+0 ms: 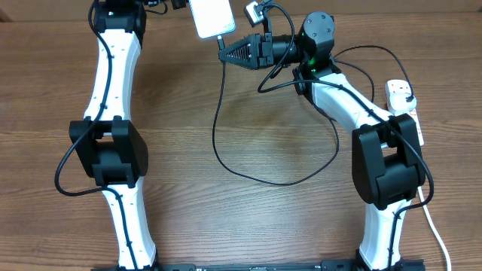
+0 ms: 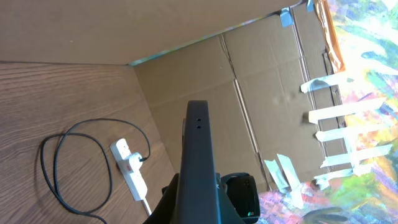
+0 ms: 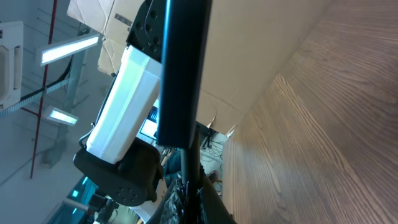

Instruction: Plug charger to phone and switch on socket

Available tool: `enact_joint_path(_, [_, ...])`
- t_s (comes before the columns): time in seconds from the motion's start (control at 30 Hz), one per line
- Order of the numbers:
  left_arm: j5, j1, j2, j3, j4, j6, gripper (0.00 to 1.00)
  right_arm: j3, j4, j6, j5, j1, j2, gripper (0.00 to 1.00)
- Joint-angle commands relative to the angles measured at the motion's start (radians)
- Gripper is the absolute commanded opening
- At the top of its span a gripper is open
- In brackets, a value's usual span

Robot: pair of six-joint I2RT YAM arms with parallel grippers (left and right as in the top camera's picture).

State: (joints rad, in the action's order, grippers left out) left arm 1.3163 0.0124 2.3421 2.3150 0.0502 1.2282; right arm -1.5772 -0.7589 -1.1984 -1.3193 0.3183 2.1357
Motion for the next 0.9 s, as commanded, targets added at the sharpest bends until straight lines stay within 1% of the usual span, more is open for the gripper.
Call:
enact_joint_path(0.0, [0.02,0.01,-0.001,0.007,0.01,-0.01,0.04,-0.006,-0.01,-0.006,0.017,-0.008,-0.007,0.04])
enact_joint_path(0.57, [0.039,0.01,-0.001,0.007,0.007,-0.047,0.04,-0.006,-0.018,-0.01,0.019,-0.011,-0.007,0.04])
enact_joint_path(0.87, [0.047,0.016,-0.001,0.007,0.006,-0.046,0.04,-0.006,-0.018,-0.01,0.028,-0.011,-0.007,0.04])
